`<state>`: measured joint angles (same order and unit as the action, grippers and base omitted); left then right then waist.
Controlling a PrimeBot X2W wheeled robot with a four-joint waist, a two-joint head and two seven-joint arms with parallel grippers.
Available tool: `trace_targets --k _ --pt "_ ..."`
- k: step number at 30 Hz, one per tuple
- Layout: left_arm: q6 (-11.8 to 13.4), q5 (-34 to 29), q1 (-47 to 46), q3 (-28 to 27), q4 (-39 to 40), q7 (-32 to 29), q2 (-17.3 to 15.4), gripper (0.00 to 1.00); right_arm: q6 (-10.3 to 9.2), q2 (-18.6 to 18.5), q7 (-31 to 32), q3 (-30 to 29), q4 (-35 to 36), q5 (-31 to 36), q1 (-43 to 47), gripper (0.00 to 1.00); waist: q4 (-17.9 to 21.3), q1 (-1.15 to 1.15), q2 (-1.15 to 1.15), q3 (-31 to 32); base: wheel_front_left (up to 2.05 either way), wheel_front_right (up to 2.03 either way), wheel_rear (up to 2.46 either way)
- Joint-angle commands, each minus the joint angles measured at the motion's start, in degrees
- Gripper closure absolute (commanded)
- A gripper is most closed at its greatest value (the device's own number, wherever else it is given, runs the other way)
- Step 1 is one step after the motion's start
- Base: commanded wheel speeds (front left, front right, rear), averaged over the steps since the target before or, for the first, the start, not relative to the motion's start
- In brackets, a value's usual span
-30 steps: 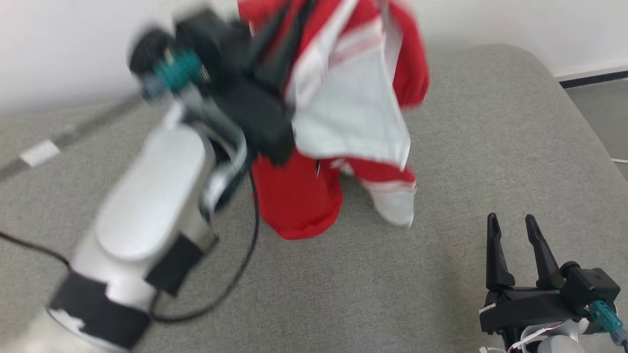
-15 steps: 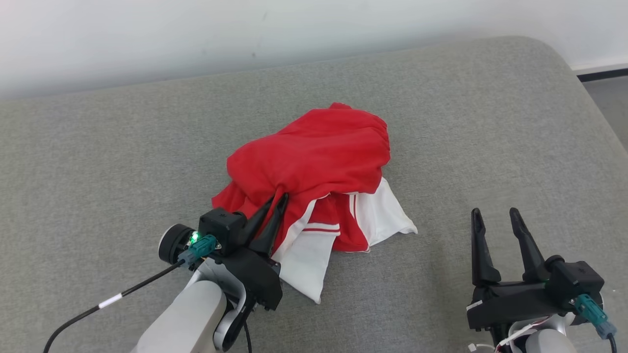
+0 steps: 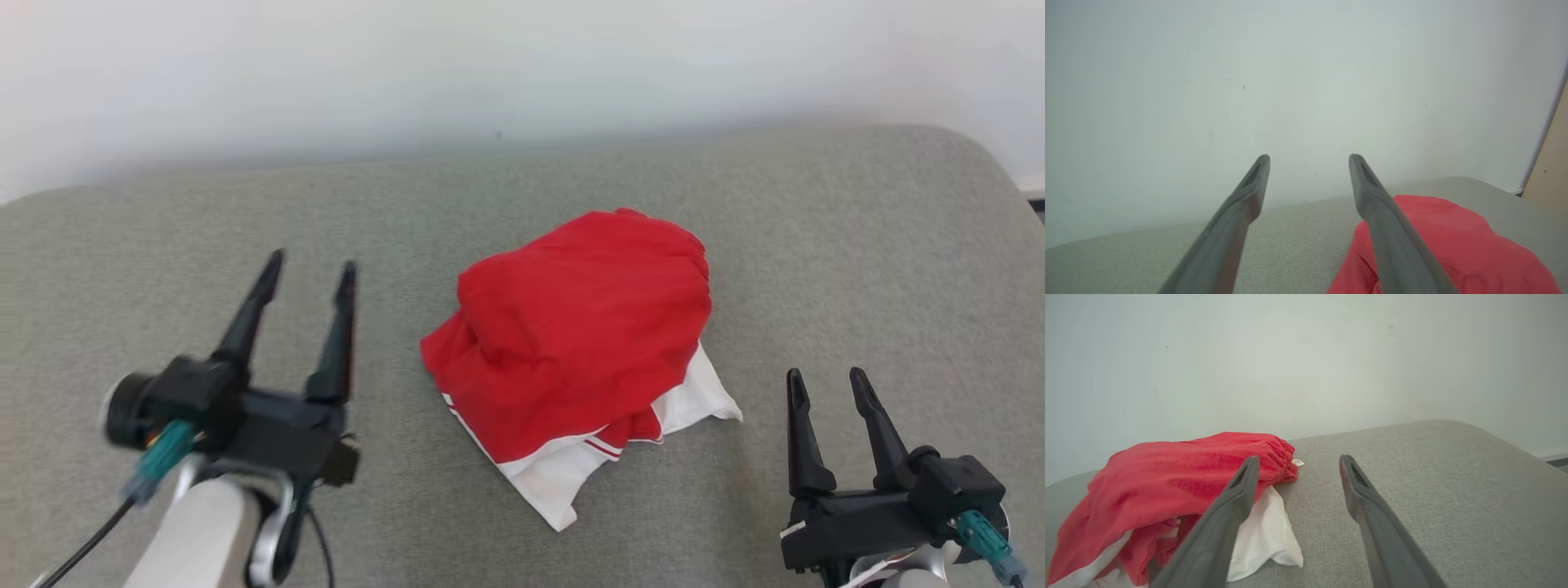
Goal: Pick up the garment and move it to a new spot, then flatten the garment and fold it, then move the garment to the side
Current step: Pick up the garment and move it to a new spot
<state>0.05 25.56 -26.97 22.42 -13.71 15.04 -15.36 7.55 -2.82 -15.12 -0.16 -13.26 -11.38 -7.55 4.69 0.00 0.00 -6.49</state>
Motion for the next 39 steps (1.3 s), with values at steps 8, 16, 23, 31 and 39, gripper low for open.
trace_targets --k 8,16,23,31,39 --pt "1.04 -4.18 14.37 -10.94 8.72 0.19 -1.03 0.0 -0.12 -0.1 0.16 -0.85 1.3 1.51 2.16 0.0 -4.87 0.0 0.0 3.83 0.0 0.0 0.0" --pt "1.11 -6.82 26.36 -18.92 12.18 0.2 2.51 0.0 -0.12 -0.11 0.38 -1.71 2.23 1.02 3.8 0.0 -6.41 0.0 0.0 4.33 0.0 0.0 0.0" --pt "-1.32 -8.96 26.97 -20.22 11.95 0.2 4.68 0.0 -0.12 -0.1 0.82 -1.8 2.62 1.13 3.64 0.0 -6.59 0.0 0.0 3.76 0.0 0.0 0.0" --pt "-5.57 -11.33 20.86 -12.39 7.54 0.2 7.82 0.0 -0.12 -0.1 1.15 -1.24 2.54 0.97 2.92 0.0 -4.35 0.0 0.0 2.65 0.0 0.0 0.0" --pt "-6.88 -12.72 14.4 -4.85 0.49 -1.45 9.17 0.0 -0.12 -0.11 0.91 -1.25 2.16 0.53 2.23 0.0 -1.59 0.0 0.0 1.23 0.0 0.0 0.0"
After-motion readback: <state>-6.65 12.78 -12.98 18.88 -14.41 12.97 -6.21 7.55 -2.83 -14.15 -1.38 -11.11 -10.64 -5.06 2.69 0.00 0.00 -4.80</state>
